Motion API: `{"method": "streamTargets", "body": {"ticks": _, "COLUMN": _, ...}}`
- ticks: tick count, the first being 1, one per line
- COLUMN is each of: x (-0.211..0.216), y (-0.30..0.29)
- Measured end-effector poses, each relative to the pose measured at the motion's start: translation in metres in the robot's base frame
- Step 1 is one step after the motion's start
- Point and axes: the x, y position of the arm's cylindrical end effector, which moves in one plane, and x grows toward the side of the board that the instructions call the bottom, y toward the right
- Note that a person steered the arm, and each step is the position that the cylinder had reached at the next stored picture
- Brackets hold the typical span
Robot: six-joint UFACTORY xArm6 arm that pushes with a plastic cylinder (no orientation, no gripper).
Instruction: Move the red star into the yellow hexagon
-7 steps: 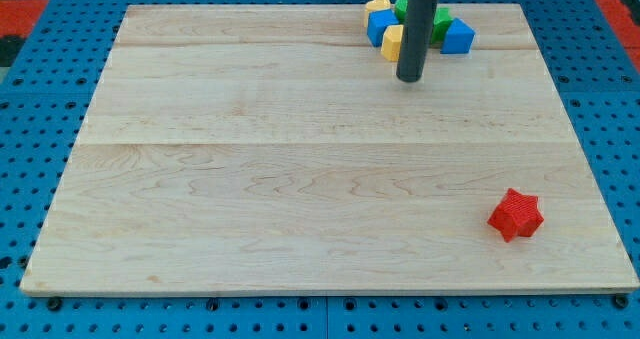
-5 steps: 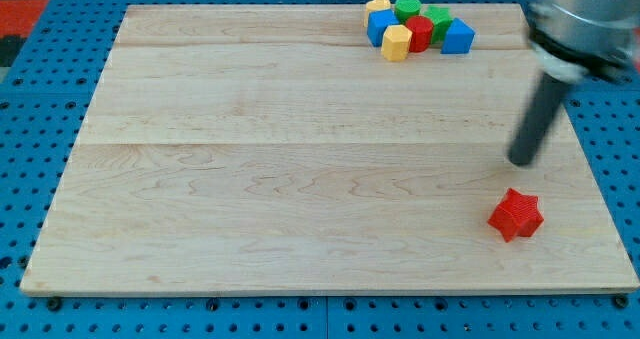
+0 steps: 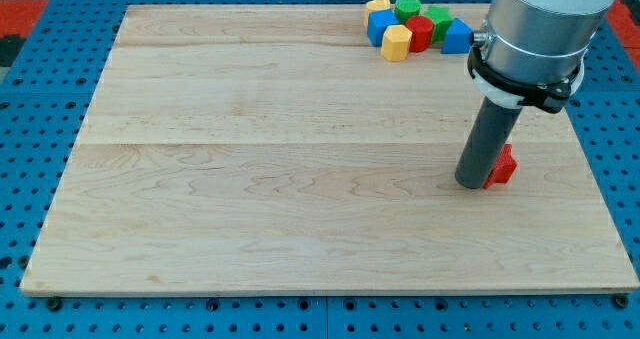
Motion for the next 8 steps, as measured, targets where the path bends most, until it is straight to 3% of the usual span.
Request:
{"method": "streamTargets", "body": {"ticks": 2, "x": 0.017, "y": -0.052}}
{"method": "streamTargets", "body": {"ticks": 3, "x": 0.069, "y": -0.045}}
{"method": "streamTargets", "body": {"ticks": 6, "x": 0.006, "y": 0.032}}
{"method": "streamTargets", "body": {"ticks": 8, "x": -0.086, "y": 0.030}}
